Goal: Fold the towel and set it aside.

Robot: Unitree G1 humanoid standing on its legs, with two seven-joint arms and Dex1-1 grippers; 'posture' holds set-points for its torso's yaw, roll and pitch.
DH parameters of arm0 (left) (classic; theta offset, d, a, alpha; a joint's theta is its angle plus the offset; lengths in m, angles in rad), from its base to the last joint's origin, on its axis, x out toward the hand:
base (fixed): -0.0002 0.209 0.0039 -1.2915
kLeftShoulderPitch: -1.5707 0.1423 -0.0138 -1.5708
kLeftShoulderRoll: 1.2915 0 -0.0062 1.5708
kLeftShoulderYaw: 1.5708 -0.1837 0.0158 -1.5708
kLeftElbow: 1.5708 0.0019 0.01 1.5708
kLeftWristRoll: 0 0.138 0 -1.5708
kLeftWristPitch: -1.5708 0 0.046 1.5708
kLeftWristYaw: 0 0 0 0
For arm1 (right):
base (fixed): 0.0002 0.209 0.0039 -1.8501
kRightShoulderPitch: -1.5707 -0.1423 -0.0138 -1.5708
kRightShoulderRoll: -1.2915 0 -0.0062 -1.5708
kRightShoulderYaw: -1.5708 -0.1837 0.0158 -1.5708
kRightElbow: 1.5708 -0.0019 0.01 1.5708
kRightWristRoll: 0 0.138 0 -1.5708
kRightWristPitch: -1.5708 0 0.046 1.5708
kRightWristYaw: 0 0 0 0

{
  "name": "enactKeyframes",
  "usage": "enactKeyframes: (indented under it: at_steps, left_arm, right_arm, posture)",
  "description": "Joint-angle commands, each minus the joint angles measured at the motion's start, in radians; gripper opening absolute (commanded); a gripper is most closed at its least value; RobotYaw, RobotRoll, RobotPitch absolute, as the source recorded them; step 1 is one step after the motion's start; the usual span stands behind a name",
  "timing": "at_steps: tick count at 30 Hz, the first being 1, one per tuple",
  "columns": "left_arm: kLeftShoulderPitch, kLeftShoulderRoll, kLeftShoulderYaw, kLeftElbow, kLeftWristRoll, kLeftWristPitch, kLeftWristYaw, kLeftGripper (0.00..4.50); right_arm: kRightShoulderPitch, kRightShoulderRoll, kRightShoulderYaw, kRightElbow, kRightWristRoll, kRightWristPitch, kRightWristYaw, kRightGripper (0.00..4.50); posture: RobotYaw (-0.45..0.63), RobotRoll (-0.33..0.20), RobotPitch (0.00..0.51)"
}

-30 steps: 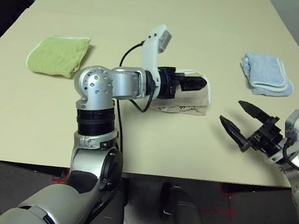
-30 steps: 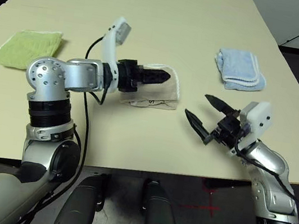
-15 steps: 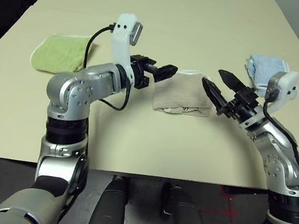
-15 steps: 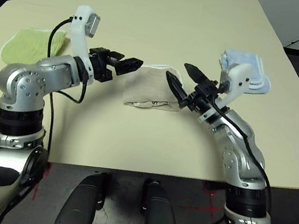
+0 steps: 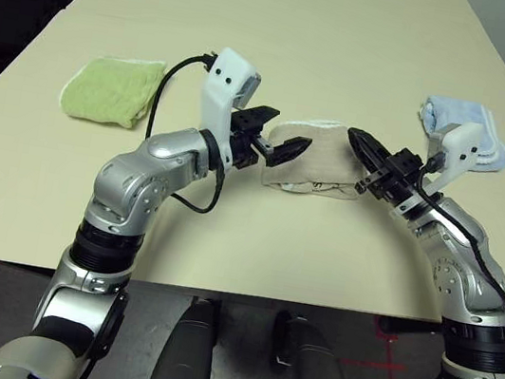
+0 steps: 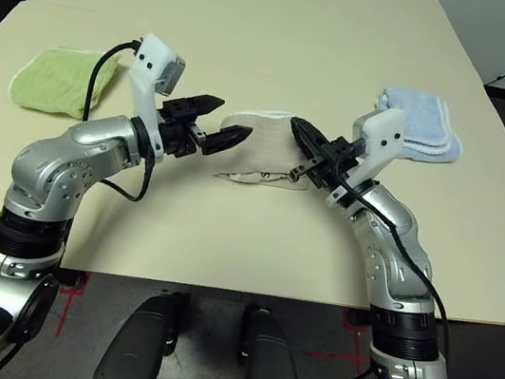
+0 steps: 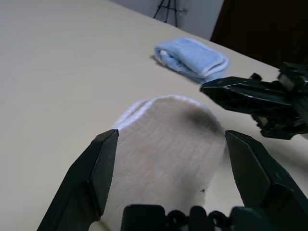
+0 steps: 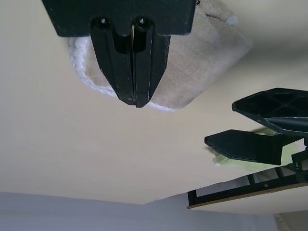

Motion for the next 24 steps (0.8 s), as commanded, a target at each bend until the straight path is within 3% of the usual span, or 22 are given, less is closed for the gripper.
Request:
enactKeyframes:
  at_steps: [1, 20, 24]
  left_arm:
    - [-0.014, -0.015, -0.011, 0.017, 0.0, -0.003, -0.018, 4.5]
    - [-0.03, -0.064, 0.022, 0.051, 0.021, -0.02, 0.016, 4.5]
    - [-0.027, -0.057, 0.018, 0.049, 0.021, -0.017, 0.007, 4.5]
  right_arm:
    - [-0.009, 0.001, 0.002, 0.01, -0.01, -0.011, -0.002, 0.02]
    - [0.01, -0.002, 0.003, -0.025, 0.018, 0.025, 0.027, 0.02]
    - [0.01, -0.003, -0.001, -0.038, 0.026, 0.033, 0.028, 1.42]
  posture:
    - [0.13, 0.0, 0.13]
    - [0.12, 0.0, 0.147]
    - [0.12, 0.0, 0.146]
